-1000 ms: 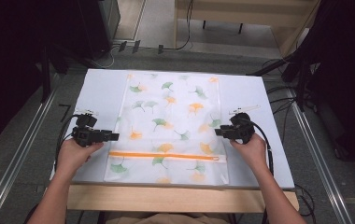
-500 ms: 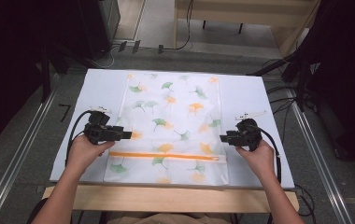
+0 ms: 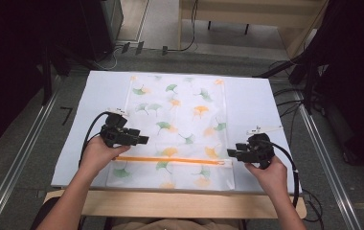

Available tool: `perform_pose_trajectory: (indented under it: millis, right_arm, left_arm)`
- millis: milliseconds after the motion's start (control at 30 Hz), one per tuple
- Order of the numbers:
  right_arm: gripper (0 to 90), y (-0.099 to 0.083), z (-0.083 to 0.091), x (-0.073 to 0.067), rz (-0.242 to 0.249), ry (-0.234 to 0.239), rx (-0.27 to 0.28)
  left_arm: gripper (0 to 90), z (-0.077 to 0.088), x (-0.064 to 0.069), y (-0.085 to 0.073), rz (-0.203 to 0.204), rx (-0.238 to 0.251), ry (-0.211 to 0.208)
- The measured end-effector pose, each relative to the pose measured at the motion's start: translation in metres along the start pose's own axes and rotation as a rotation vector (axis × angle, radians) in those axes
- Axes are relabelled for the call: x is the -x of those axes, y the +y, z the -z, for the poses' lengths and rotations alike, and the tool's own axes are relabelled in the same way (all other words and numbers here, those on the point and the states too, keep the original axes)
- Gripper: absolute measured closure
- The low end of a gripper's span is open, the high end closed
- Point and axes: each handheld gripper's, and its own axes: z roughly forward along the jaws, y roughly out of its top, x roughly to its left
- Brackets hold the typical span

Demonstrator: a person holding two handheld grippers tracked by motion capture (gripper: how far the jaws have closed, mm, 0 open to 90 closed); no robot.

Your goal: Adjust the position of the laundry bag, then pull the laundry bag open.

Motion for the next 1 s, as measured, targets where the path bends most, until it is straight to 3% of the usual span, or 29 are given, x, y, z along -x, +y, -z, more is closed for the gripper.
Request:
perform_pose_trajectory:
  millis: [200, 300, 400, 600, 667, 800, 1000]
  right_arm:
    - [53.0, -0.003, -0.003, 0.003, -0.003, -0.009, -0.006]
    - [53.2, -0.004, -0.004, 0.003, -0.007, -0.01, -0.01]
    - [54.0, -0.004, -0.004, 0.002, -0.007, -0.012, -0.011]
    - [65.9, -0.004, -0.002, -0.002, 0.019, -0.03, -0.005]
    - [66.2, -0.005, -0.002, -0.001, -0.01, -0.017, -0.002]
    - [66.2, -0.008, -0.007, 0.003, -0.034, -0.016, -0.04]
    - [66.0, -0.012, -0.01, 0.004, -0.032, -0.022, -0.073]
  left_arm:
    - [41.0, -0.011, 0.012, 0.006, -0.027, -0.003, -0.032]
    - [40.9, -0.017, 0.02, 0.008, -0.071, -0.023, -0.037]
    - [40.9, -0.021, 0.028, 0.01, -0.089, -0.014, -0.043]
    - [41.2, -0.029, 0.037, 0.014, -0.11, -0.001, -0.06]
    - [41.2, -0.034, 0.042, 0.015, -0.125, -0.014, -0.067]
    - [41.3, -0.041, 0.05, 0.017, -0.148, -0.028, -0.075]
    - [41.3, -0.047, 0.055, 0.019, -0.159, -0.034, -0.08]
